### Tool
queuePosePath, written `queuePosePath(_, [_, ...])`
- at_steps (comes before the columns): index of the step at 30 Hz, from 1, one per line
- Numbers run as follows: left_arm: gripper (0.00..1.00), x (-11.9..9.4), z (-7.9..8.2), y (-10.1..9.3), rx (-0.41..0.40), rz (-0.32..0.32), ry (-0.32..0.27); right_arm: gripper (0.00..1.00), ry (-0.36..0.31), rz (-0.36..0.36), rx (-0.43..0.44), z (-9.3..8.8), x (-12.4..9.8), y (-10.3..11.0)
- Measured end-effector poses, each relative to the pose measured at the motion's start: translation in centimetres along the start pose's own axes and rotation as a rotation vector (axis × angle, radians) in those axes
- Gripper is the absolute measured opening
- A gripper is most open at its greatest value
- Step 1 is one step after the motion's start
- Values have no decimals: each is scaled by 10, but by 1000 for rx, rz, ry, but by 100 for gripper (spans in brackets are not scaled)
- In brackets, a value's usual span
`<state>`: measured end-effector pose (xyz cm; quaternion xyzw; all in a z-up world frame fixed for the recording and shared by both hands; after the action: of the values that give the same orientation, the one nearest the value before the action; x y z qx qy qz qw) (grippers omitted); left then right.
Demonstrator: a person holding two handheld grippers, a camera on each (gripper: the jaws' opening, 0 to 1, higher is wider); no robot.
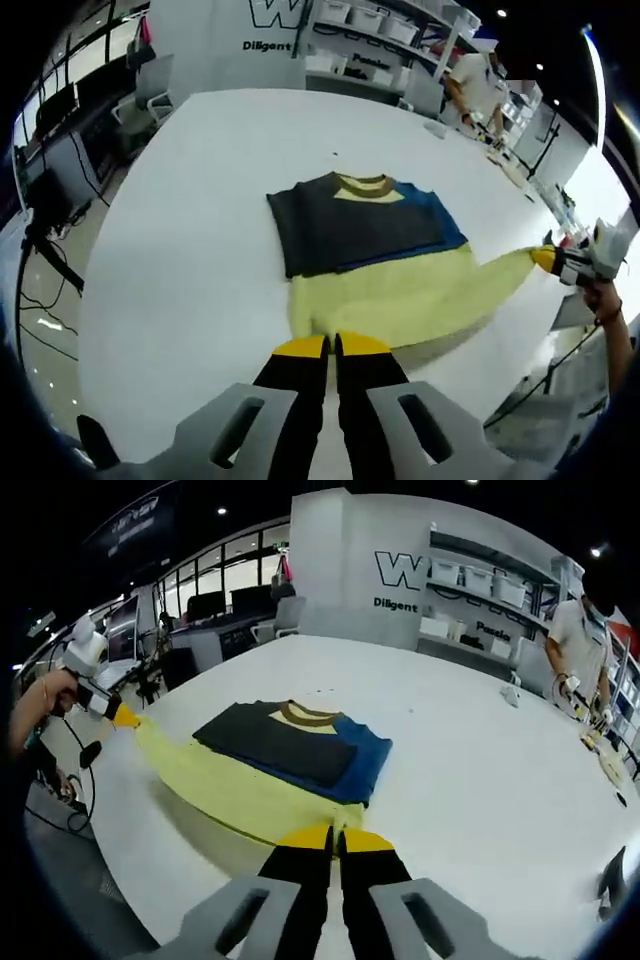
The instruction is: Fold the garment on the visible template until the final outline fits inside the template.
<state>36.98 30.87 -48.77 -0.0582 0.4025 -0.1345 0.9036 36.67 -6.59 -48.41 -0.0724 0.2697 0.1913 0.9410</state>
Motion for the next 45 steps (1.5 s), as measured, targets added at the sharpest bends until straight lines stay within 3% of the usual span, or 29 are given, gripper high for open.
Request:
queuePosePath(12, [2, 20, 34, 7, 17, 17, -37, 0, -11, -2, -50, 34, 30, -13])
queuePosePath(19, [2, 37, 58, 11, 30, 28, -54, 0, 11, -4, -34, 44, 50, -25])
queuePosePath(29, [2, 61, 76, 19, 54, 41, -60, 0, 55, -9, -33, 56, 77, -36])
queuePosePath(38, [2, 78, 106, 31, 69, 72, -87, 0, 40, -18, -58, 80, 99, -44])
queuePosePath(45, [2, 98, 116, 33, 96, 85, -84, 0, 78, -48, -30, 87, 117, -56])
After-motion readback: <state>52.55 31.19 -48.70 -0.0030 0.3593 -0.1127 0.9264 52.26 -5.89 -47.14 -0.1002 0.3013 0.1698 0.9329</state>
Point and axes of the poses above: the point that each gripper's makers call its tool centre point, and the gripper's own axes: x roughly forward along the fingers, y roughly to its left, z roughly out of its top, the point moved 6 cm from there along -x, roughly backward along the fingers, and after that the axes turned 5 degrees about -y, right-handed, at the moved point
